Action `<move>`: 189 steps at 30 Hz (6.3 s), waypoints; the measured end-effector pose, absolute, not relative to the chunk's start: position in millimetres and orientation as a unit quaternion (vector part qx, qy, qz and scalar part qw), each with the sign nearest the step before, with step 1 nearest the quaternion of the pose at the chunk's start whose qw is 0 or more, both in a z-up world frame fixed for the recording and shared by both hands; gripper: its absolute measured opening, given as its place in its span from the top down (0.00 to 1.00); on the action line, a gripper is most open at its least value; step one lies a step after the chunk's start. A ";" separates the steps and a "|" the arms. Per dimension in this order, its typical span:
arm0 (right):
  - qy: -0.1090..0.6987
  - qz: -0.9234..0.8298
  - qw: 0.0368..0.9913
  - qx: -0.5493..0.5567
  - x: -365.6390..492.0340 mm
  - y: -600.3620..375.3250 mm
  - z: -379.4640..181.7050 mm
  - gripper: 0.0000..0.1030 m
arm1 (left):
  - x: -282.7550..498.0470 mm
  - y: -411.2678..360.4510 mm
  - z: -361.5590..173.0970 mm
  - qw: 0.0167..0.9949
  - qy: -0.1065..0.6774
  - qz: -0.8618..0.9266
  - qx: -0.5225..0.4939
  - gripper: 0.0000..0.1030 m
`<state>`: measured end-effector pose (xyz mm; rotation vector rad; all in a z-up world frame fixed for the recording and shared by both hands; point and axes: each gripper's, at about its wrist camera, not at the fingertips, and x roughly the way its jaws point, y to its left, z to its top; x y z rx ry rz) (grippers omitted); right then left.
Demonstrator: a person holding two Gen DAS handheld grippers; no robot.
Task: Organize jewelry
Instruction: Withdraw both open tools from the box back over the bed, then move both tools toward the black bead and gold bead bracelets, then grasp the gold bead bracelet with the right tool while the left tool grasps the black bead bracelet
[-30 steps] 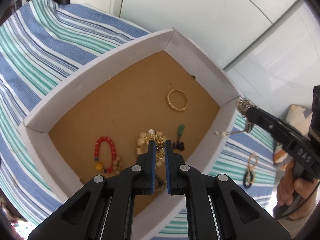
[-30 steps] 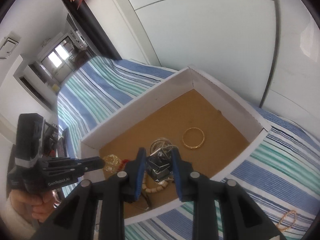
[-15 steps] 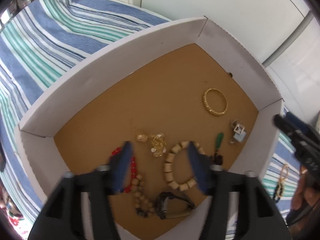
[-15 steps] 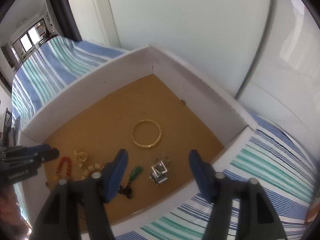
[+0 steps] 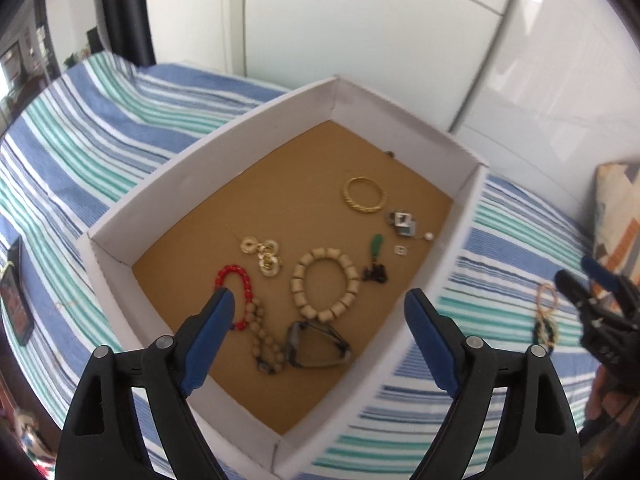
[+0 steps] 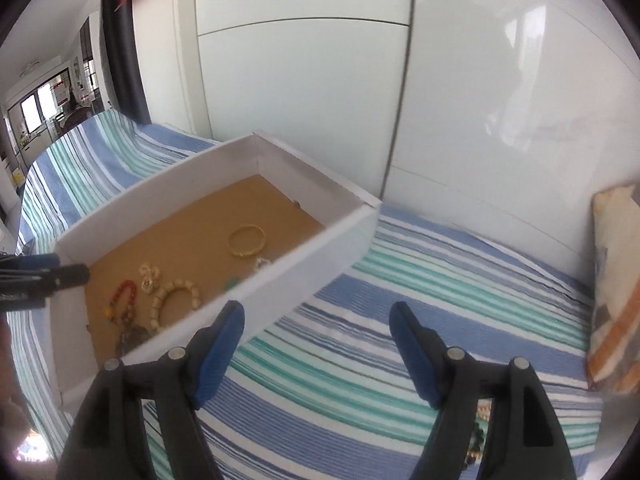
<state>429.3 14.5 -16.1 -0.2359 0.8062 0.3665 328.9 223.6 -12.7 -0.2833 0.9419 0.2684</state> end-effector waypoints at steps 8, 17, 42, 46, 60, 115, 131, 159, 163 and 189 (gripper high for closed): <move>0.419 0.121 0.894 -0.103 392.2 -40.7 -20.7 0.26 | 305.7 154.2 4.1 0.889 0.446 0.055 -0.094 0.12; 0.420 0.087 0.900 -0.078 351.2 -67.6 -13.8 0.26 | 285.9 94.0 4.5 0.889 0.449 -0.005 -0.088 0.12; 0.478 0.017 0.878 -0.035 289.6 -120.5 -42.0 0.22 | 259.4 32.8 -9.6 0.880 0.471 -0.064 -0.004 0.04; 0.482 0.014 0.876 -0.038 288.3 -119.2 -42.3 0.22 | 257.4 29.7 -13.1 0.878 0.474 -0.064 0.002 0.04; 0.484 0.005 0.874 -0.049 283.8 -117.5 -41.8 0.22 | 258.7 49.2 -24.7 0.876 0.479 -0.044 -0.010 0.04; 0.519 -0.093 0.844 0.094 225.8 -251.6 -107.9 0.22 | 454.8 -127.3 -176.2 0.826 0.560 -0.065 0.024 0.05; 0.524 -0.052 0.847 0.071 272.5 -225.5 -102.8 0.22 | 353.3 29.4 -178.2 0.785 0.617 -0.034 0.046 0.04; 0.548 0.042 0.835 -0.015 455.8 -178.8 -137.6 0.92 | 302.3 88.3 -116.5 0.822 0.569 0.015 -0.017 0.04; 0.540 0.056 0.840 0.027 422.5 -193.0 -116.6 0.92 | 311.2 75.9 -120.2 0.823 0.568 0.010 -0.008 0.04; 0.468 0.094 0.865 0.156 323.2 -213.6 -22.4 0.92 | 352.5 56.2 -138.5 0.793 0.604 -0.075 -0.027 0.05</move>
